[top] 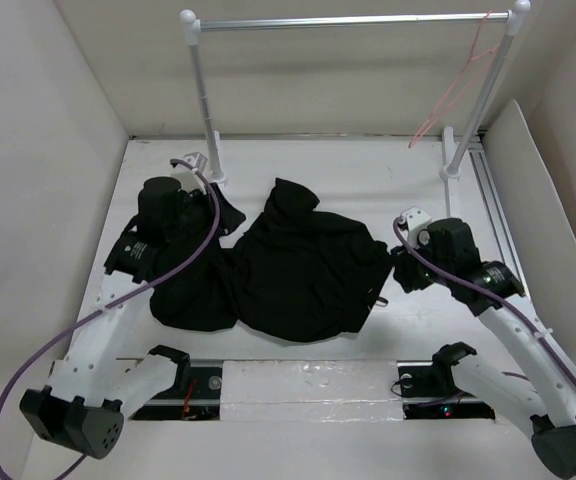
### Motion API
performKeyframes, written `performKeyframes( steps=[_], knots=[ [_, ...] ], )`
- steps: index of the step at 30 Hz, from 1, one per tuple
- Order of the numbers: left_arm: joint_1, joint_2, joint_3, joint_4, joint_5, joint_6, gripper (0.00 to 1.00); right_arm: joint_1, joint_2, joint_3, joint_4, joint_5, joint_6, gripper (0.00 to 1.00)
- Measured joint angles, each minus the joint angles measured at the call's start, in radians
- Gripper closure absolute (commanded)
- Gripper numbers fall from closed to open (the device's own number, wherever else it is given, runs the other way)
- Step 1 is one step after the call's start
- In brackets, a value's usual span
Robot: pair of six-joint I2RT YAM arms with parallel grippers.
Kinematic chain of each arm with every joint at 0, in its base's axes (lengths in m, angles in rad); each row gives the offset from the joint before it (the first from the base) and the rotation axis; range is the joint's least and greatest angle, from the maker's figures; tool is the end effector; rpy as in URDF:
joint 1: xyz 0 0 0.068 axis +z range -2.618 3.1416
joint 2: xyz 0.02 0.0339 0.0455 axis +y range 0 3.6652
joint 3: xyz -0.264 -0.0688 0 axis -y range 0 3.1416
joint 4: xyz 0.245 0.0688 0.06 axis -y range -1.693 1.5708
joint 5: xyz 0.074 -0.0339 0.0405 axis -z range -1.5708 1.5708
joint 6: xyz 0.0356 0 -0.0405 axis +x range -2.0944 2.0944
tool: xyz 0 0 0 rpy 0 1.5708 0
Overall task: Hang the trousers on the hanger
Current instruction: Fold the trousers
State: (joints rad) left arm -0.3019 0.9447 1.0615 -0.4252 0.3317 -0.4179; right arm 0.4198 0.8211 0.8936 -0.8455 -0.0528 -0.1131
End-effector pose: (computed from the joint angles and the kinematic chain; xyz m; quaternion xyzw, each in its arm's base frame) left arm 0.1915 -0.0718 0.3829 0.0511 0.8006 -0.3297 0.4978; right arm 0.1440 0.0663 0.3078 -0.2524 0.8860 0.0833 0.3800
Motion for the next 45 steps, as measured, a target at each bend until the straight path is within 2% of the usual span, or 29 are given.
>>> performKeyframes(
  steps=[1,3,5,6,7,10,17,18,19,21,22,26,30,31,32,33,34,35,36,38,39,40,41,42,43,44,45],
  knots=[
    [-0.01,0.027,0.005,0.013,-0.003,0.004,0.7,-0.012,0.008,-0.031,0.022,-0.013,0.002,0.28],
    [-0.093,0.102,0.038,0.025,-0.085,0.017,0.65,-0.042,0.035,-0.094,0.074,-0.041,0.007,0.21],
    [-0.224,0.206,0.094,0.035,-0.198,0.031,0.56,-0.087,0.102,-0.153,0.15,-0.071,0.013,0.17],
    [-0.266,0.248,0.109,0.043,-0.238,0.034,0.52,-0.097,0.122,-0.164,0.169,-0.075,0.014,0.17],
    [-0.312,0.284,0.112,0.058,-0.27,0.029,0.42,-0.119,0.159,-0.18,0.201,-0.088,0.016,0.17],
    [-0.356,0.307,0.037,0.101,-0.311,0.0,0.32,-0.167,0.278,-0.207,0.307,-0.121,0.019,0.18],
    [-0.264,0.227,-0.187,0.114,-0.376,-0.066,0.29,-0.23,0.502,-0.241,0.556,-0.163,0.039,0.24],
    [-0.262,0.224,-0.195,0.114,-0.381,-0.07,0.29,-0.241,0.525,-0.242,0.594,-0.169,0.043,0.27],
    [-0.262,0.223,-0.199,0.114,-0.384,-0.072,0.29,-0.251,0.549,-0.243,0.632,-0.174,0.048,0.44],
    [-0.262,0.223,-0.2,0.117,-0.393,-0.075,0.29,-0.267,0.599,-0.244,0.706,-0.193,0.059,0.73],
    [-0.262,0.223,-0.2,0.117,-0.397,-0.076,0.29,-0.277,0.627,-0.244,0.742,-0.208,0.063,1.0],
    [-0.262,0.223,-0.195,0.112,-0.413,-0.08,0.3,-0.351,0.685,-0.227,0.812,-0.278,0.071,1.0],
    [-0.262,0.224,-0.186,0.107,-0.415,-0.089,0.3,-0.488,0.68,-0.111,0.68,-0.193,0.066,1.0],
    [-0.262,0.229,-0.174,0.099,-0.415,-0.09,0.3,-0.515,0.673,-0.063,0.643,-0.145,0.066,0.97],
    [-0.262,0.24,-0.155,0.097,-0.418,-0.092,0.3,-0.533,0.661,-0.015,0.615,-0.088,0.067,0.82],
    [-0.262,0.254,-0.136,0.096,-0.42,-0.093,0.3,-0.546,0.645,0.026,0.594,-0.042,0.071,0.63],
    [-0.262,0.276,-0.109,0.095,-0.423,-0.093,0.28,-0.553,0.626,0.056,0.584,-0.006,0.079,0.3],
    [-0.262,0.303,-0.08,0.101,-0.426,-0.094,0.27,-0.56,0.604,0.076,0.583,0.025,0.085,0.2],
    [-0.262,0.336,-0.051,0.106,-0.432,-0.095,0.27,-0.563,0.582,0.083,0.581,0.039,0.083,0.15],
    [-0.261,0.375,-0.017,0.112,-0.439,-0.097,0.26,-0.558,0.545,0.083,0.555,0.066,0.083,0.12],
    [-0.257,0.455,0.034,0.14,-0.447,-0.097,0.26,-0.545,0.53,0.08,0.539,0.072,0.082,0.14],
    [-0.251,0.503,0.069,0.138,-0.447,-0.097,0.27,-0.519,0.512,0.069,0.525,0.085,0.078,0.29],
    [-0.245,0.561,0.109,0.15,-0.445,-0.096,0.26,-0.482,0.487,0.056,0.504,0.089,0.068,0.39],
    [-0.237,0.62,0.149,0.158,-0.446,-0.096,0.26,-0.436,0.457,0.039,0.486,0.087,0.064,0.54],
    [-0.227,0.685,0.196,0.168,-0.448,-0.097,0.27,-0.388,0.423,0.021,0.477,0.071,0.057,0.85],
    [-0.214,0.747,0.238,0.18,-0.446,-0.097,0.27,-0.336,0.381,-0.007,0.471,0.048,0.049,0.93],
    [-0.198,0.808,0.276,0.187,-0.439,-0.1,0.27,-0.286,0.338,-0.035,0.461,0.024,0.048,0.96]
  ],
)
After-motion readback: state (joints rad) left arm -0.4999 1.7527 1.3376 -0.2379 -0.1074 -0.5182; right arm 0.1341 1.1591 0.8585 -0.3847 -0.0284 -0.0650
